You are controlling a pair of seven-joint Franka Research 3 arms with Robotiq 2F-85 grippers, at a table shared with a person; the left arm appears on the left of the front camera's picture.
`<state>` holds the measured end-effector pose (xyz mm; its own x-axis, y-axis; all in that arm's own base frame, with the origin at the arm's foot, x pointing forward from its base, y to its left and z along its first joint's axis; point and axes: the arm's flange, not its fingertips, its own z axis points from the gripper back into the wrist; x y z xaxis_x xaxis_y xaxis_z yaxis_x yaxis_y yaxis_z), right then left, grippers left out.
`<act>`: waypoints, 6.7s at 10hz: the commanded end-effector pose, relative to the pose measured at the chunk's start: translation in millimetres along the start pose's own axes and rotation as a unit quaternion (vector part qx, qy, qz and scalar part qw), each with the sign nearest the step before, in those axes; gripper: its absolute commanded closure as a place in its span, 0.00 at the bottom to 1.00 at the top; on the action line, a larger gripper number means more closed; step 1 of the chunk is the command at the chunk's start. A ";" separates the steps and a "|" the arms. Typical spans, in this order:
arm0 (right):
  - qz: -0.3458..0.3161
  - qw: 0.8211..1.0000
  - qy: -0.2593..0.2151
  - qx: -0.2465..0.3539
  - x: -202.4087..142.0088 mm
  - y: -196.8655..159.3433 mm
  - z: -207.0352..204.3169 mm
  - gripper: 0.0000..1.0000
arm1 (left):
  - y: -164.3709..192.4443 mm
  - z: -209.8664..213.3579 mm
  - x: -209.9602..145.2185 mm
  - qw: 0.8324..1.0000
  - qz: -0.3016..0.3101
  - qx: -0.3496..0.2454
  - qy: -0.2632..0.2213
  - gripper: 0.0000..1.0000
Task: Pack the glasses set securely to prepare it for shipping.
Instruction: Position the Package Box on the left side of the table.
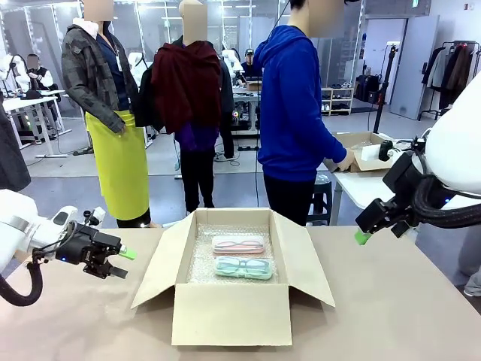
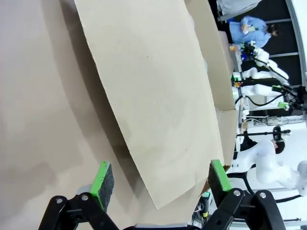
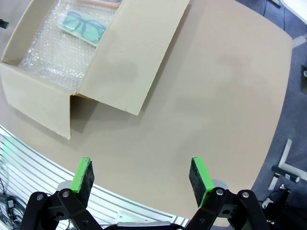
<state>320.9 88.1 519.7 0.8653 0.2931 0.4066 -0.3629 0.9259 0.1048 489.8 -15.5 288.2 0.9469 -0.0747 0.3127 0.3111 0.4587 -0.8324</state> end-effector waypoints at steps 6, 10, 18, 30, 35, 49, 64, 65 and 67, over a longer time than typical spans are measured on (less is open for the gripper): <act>0.003 1.000 -0.001 -0.002 -0.1 -0.5 1.1 0.00 | 2.8 -4.9 0.2 1.000 -0.004 -0.009 -0.018 0.00; 0.003 1.000 -0.001 -0.002 -0.1 -0.5 1.1 0.00 | 7.3 -27.1 -4.9 0.998 -0.009 0.004 -0.058 0.00; 0.003 1.000 -0.001 -0.002 -0.1 -0.5 1.1 0.00 | 7.3 -66.0 -3.7 0.996 0.047 -0.008 -0.072 0.00; 0.003 1.000 -0.001 -0.002 -0.1 -0.5 1.1 0.00 | 2.2 -42.4 2.4 0.984 0.101 -0.130 -0.069 1.00; 0.003 1.000 -0.001 -0.002 -0.1 -0.5 1.1 0.00 | 2.7 -40.7 -0.6 0.986 0.098 -0.120 -0.066 1.00; 0.003 1.000 -0.001 -0.002 -0.1 -0.5 1.1 0.00 | 130.2 263.4 13.4 0.991 0.064 -0.117 0.006 0.95; 0.003 1.000 -0.001 -0.002 -0.1 -0.5 1.1 0.00 | 162.1 313.4 -5.9 0.994 0.084 -0.063 -0.035 0.42; 0.003 1.000 -0.001 -0.002 -0.1 -0.5 1.1 0.00 | 157.9 312.4 -6.5 0.995 0.080 -0.052 -0.039 0.18; 0.003 1.000 -0.001 -0.002 -0.1 -0.5 1.1 0.00 | 145.1 322.1 -1.0 0.997 0.060 -0.021 -0.043 0.00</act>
<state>321.0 87.7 519.9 0.8652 0.2927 0.4072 -0.3634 0.9255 0.1069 518.4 344.4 302.5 0.9742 0.0606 0.2175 0.1803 0.3711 -0.9109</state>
